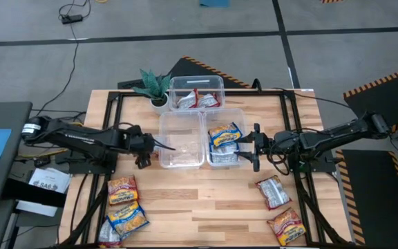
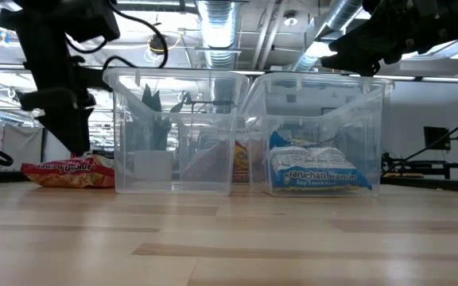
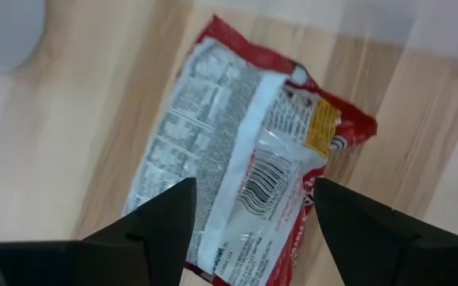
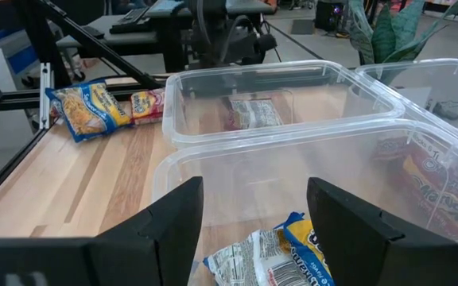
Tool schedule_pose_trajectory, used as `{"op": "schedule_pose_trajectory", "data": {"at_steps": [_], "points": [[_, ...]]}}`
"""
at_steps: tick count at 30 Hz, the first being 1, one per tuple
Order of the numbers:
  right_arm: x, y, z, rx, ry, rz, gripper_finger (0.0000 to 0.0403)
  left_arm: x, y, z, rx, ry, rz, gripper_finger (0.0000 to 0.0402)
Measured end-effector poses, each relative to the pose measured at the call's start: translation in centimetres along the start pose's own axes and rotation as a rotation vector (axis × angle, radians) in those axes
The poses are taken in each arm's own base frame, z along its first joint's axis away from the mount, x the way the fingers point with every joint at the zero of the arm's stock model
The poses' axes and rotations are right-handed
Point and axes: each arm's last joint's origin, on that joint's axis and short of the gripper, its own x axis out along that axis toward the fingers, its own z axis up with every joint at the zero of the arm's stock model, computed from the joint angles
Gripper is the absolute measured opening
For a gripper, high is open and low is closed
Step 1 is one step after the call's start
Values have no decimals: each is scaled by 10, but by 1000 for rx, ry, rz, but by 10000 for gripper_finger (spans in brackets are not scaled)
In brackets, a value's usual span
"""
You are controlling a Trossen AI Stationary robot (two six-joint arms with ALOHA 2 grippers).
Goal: Sort Maruchan noodles
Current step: Put the red noodle pack into the top transparent bin
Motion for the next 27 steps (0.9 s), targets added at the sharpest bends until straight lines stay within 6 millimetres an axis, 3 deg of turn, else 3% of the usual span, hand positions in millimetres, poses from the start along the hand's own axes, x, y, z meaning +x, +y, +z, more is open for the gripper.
{"op": "schedule_pose_trajectory", "data": {"at_steps": [14, 18, 22, 27], "points": [[0, 0, 0, -1, 2, 0, 249, 32, -8, -1, 21, 174, 51, 234], [0, 0, 0, -1, 2, 0, 249, 32, -6, -2, -18, 205, 77, 165], [0, 0, 0, -2, 4, 0, 249, 24, -2, 0, -67, 248, 129, 33], [0, 0, -1, 12, 9, -1, 249, 4, 5, 8, -127, 240, 201, 4]]}}
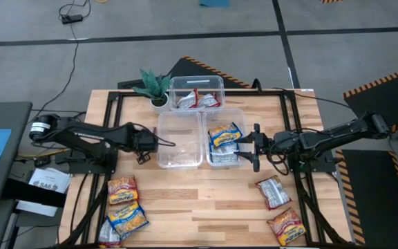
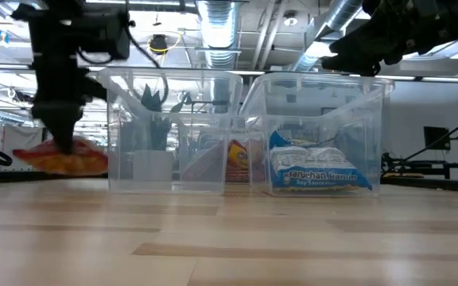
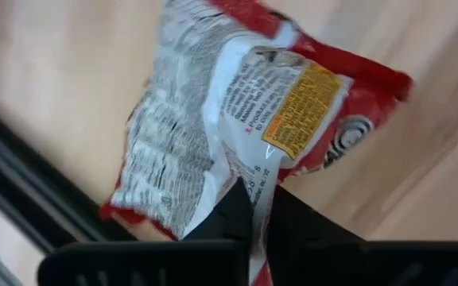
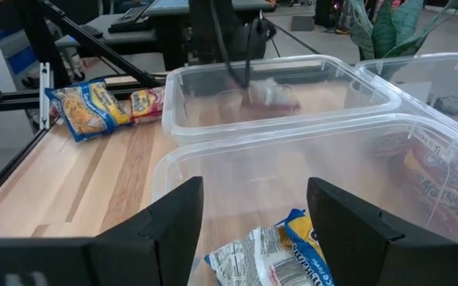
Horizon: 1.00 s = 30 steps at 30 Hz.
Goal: Sort Maruchan noodles
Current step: Put the red noodle pack into the top transparent bin
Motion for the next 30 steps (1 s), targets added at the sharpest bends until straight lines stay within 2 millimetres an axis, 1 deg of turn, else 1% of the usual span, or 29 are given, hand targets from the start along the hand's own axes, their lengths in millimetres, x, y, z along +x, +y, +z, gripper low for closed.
{"op": "schedule_pose_trajectory", "data": {"at_steps": [5, 12, 14, 17, 20, 22, 25, 27, 30], "points": [[0, 0, -2, -5, 24, -3, 249, -28, 14, 3, -64, -71, 61, 1], [0, 0, -2, -5, 23, -3, 249, -65, 31, 6, -165, -240, 10, 0], [0, 0, -2, -5, 23, -4, 249, -74, 36, 6, -186, -322, 36, 0], [0, 0, -2, -3, 19, -4, 249, -86, 41, 12, -222, -498, 61, 0], [0, 0, -2, -4, 19, -5, 249, -97, 42, 23, -226, -679, 58, 0], [0, 0, -2, -3, 18, -7, 249, -102, 40, 34, -213, -795, 35, 0], [0, 0, -2, -4, 18, -7, 249, -108, 37, 53, -179, -952, -81, 0], [0, 0, -2, -4, 18, -7, 249, -108, 35, 67, -165, -1021, -131, 0], [0, 0, -2, -3, 18, -7, 249, -100, 33, 89, -163, -1095, -112, 0]]}}
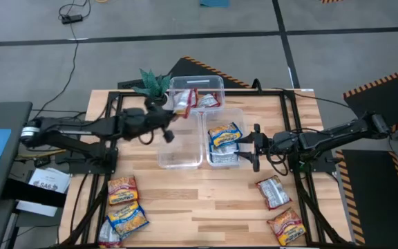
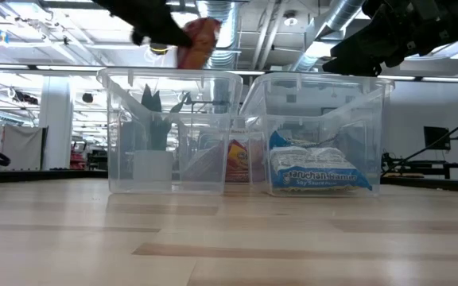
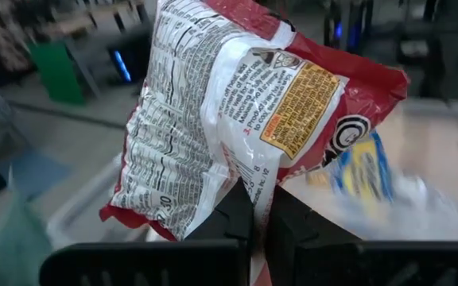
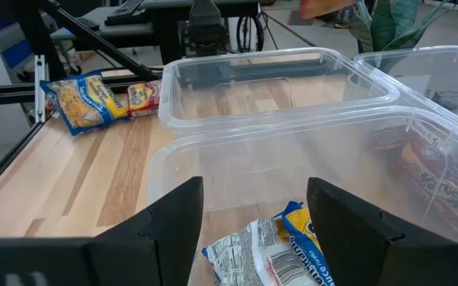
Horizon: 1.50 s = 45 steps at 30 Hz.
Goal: Sort Maruchan noodles
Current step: Put the red noodle pack into the top transparent bin
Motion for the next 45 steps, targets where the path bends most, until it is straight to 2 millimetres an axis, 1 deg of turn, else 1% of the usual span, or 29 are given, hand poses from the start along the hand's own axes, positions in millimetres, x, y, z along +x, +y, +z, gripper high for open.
{"op": "schedule_pose_trajectory", "data": {"at_steps": [4, 8, 11, 14, 17, 19, 22, 24, 28, 30, 34, 37, 41, 43, 45], "points": [[0, 0, 0, -1, 0, 0, 249, 36, 7, -5, 2, -60, 8, 0], [0, 0, 0, 0, 0, 0, 249, 70, 23, -14, -9, -52, 67, 0], [0, 0, 0, -1, 0, -2, 249, 90, 34, -17, 2, -27, 114, 0], [0, 0, 0, -1, 0, -4, 249, 105, 39, -26, 9, 21, 135, 3], [0, 0, 0, -1, -1, -4, 249, 116, 41, -28, -23, 35, 145, 13], [0, 0, 0, -1, -1, -4, 249, 121, 41, -30, -37, 46, 147, 26], [0, 0, 0, 0, -1, -6, 249, 125, 39, -33, -36, 64, 142, 56], [0, 0, 0, 0, -1, -6, 249, 125, 38, -31, -37, 68, 137, 82], [0, -1, 0, 1, -1, -9, 249, 122, 39, -17, -41, 75, 132, 139], [0, -2, 0, 1, -1, -11, 249, 117, 39, -5, -39, 79, 125, 165], [0, -2, 0, -8, 0, -12, 249, 99, 41, 25, -48, 65, 106, 200], [0, -2, 0, -17, 0, -12, 249, 79, 40, 41, -78, 39, 80, 211], [0, -2, 0, -17, 0, -12, 249, 48, 35, 54, -127, -3, -15, 212], [0, -1, 0, -18, 0, -9, 249, 33, 28, 51, -140, -1, -74, 210], [0, -1, 0, -18, 1, -7, 249, 18, 19, 43, -142, -2, -133, 209]]}}
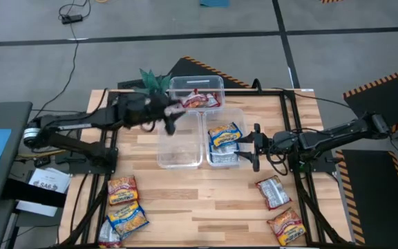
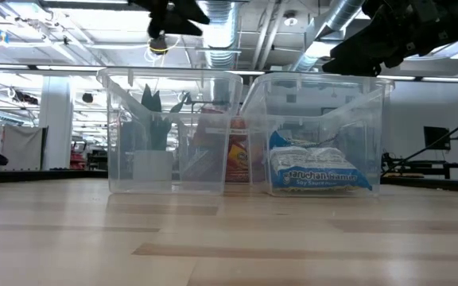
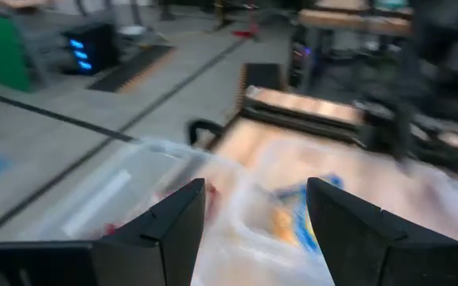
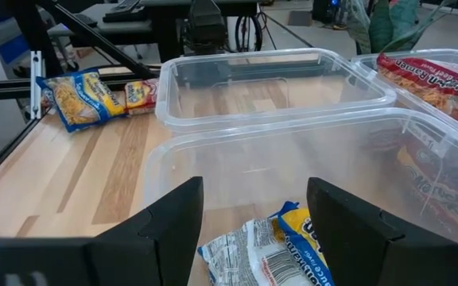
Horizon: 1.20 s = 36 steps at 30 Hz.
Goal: Sort Maruchan noodles
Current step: Put the red noodle pack into the top transparent bin
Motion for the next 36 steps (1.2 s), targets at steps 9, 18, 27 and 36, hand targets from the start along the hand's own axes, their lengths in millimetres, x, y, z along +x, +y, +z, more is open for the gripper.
{"op": "schedule_pose_trajectory", "data": {"at_steps": [9, 18, 27, 36], "points": [[0, 0, 0, 1, -1, 5, 249, -57, -36, -74, -129, -198, -275, 208], [0, 0, 0, 4, -2, 6, 249, -81, -40, -123, -135, -319, -387, 208], [-1, 4, 9, 26, -90, 31, 249, -81, -40, -119, -98, -337, -388, 208], [-21, 45, 50, 414, 145, 529, 249, -81, -40, -121, -70, -322, -378, 208]]}}
